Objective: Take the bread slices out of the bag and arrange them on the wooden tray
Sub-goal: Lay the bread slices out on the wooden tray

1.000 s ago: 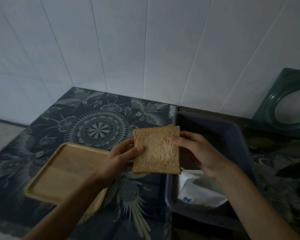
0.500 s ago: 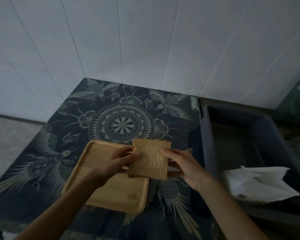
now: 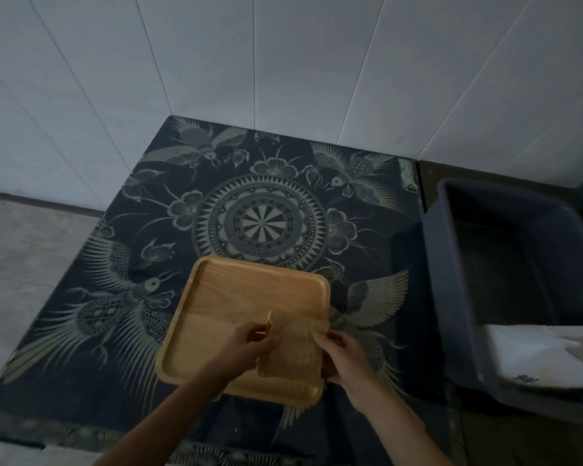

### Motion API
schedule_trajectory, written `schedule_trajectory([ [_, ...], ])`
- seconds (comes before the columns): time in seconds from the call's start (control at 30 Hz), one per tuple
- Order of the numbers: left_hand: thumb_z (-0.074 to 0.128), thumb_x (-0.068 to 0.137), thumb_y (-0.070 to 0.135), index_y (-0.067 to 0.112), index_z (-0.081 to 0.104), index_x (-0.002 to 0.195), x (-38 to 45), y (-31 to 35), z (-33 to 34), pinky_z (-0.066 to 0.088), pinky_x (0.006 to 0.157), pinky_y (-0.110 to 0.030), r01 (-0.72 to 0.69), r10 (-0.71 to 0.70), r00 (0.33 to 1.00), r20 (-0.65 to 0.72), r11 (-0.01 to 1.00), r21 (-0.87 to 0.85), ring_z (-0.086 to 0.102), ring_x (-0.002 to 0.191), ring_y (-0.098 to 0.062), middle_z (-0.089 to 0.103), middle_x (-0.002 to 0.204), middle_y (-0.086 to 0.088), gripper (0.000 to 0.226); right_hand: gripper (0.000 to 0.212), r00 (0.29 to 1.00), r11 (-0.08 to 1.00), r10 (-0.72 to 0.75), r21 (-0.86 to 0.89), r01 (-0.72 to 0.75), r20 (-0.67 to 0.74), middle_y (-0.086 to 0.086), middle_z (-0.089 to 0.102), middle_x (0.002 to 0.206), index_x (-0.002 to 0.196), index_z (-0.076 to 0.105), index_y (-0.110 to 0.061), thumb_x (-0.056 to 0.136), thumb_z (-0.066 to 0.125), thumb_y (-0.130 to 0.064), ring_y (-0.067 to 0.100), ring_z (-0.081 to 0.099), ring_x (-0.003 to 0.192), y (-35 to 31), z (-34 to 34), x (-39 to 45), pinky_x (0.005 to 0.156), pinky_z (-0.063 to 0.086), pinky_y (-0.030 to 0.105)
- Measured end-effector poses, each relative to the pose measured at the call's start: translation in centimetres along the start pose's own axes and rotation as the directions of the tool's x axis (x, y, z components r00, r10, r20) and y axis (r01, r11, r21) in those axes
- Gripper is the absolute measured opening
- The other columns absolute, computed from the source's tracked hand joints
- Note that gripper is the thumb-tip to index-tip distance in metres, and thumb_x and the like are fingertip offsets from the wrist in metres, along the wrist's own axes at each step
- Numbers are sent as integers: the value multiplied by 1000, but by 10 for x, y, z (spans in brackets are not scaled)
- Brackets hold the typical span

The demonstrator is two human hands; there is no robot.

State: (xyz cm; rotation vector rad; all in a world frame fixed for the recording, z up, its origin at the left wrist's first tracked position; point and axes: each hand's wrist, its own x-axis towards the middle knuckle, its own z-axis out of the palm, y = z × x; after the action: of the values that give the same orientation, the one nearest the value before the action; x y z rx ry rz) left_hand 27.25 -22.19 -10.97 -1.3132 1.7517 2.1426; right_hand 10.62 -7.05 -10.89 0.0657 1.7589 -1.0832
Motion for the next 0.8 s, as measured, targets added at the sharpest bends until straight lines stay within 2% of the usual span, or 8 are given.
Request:
schedule_trajectory([
  [0.07, 66, 93, 33, 31, 62, 112, 2, -6, 1, 61, 87, -43, 2, -2, 1000, -8, 1000, 13, 69, 101, -19, 69, 112, -2, 20, 37, 1000, 1000, 22, 11, -22, -12, 4, 74, 113, 116, 66, -23, 85, 79, -41, 24, 72, 100, 8, 2, 3, 74, 63, 42],
  [0.17, 65, 94, 31, 22, 60, 120, 4, -15, 2, 60, 65, -21, -10, 11, 1000, -8, 999, 40, 69, 96, -13, 68, 110, -1, 28, 41, 999, 999, 32, 3, -32, -6, 5, 74, 115, 117, 67, -22, 84, 79, -43, 25, 72, 103, 18, 4, 6, 84, 63, 49],
  [0.27, 65, 94, 29, 22, 60, 116, 4, -25, 6, 54, 57, -12, -6, 7, 1000, -16, 998, 58, 67, 95, -10, 67, 109, 1, 23, 39, 1000, 1000, 9, -23, -10, -18, 3, 75, 112, 114, 69, -23, 83, 79, -45, 23, 73, 101, 24, 3, 7, 81, 64, 47],
  [0.37, 64, 95, 27, 21, 64, 116, 7, -31, 8, 56, 62, -16, -11, 15, 999, -42, 996, 88, 67, 96, -12, 69, 109, -1, 22, 36, 999, 998, -11, -56, 9, -44, -1, 78, 106, 107, 72, -27, 80, 80, -49, 20, 74, 98, 26, 3, 7, 85, 64, 47],
  [0.47, 65, 94, 27, 25, 69, 109, 8, -33, 9, 62, 79, -33, -15, 21, 998, -66, 995, 102, 70, 96, -15, 72, 106, 0, 15, 32, 997, 994, -41, -103, 34, -65, -5, 78, 103, 105, 75, -31, 81, 77, -51, 18, 74, 98, 25, 5, 6, 87, 62, 47],
  [0.6, 63, 95, 30, 17, 69, 120, 3, -30, 11, 61, 86, -42, -13, 31, 994, -105, 985, 175, 69, 99, -20, 71, 106, 0, 28, 18, 993, 980, -101, -181, 88, -66, -8, 78, 100, 98, 75, -34, 86, 73, -47, 15, 74, 96, 24, 7, 1, 87, 62, 47],
  [0.73, 60, 95, 35, 22, 61, 131, -8, -29, 15, 61, 84, -42, 1, 36, 984, -176, 978, 209, 67, 100, -16, 67, 113, 2, 38, 7, 985, 954, -166, -260, 147, -52, -8, 78, 94, 93, 74, -32, 92, 70, -37, 13, 74, 91, 27, 2, -2, 86, 62, 48],
  [0.8, 59, 95, 34, 23, 59, 134, -15, -29, 21, 60, 81, -35, 5, 56, 971, -232, 967, 254, 65, 101, -12, 66, 116, 4, 40, 12, 983, 940, -177, -302, 157, -39, -7, 77, 99, 103, 73, -28, 94, 68, -35, 13, 73, 94, 30, 1, -5, 88, 61, 47],
])
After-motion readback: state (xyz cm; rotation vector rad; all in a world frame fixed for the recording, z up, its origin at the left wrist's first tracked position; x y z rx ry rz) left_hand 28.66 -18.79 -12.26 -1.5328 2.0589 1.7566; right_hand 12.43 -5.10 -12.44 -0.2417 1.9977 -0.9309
